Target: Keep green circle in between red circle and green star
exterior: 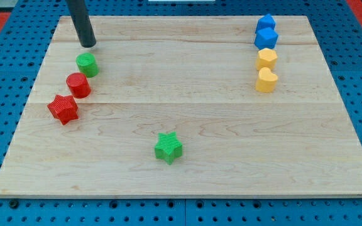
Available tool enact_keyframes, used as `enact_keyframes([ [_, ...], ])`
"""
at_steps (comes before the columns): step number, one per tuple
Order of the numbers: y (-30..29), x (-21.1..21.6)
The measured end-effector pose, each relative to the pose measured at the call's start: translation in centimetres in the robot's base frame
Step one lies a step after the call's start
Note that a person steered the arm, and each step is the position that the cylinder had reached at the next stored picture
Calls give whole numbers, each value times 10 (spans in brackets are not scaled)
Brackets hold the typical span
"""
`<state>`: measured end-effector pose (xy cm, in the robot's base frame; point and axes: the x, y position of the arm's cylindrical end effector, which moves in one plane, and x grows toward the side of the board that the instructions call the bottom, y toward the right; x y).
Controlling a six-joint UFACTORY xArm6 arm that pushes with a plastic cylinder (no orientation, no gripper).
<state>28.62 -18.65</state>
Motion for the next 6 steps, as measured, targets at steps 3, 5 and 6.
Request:
enact_keyframes([
  [3,-18,34],
  [5,40,103],
  [6,17,110],
])
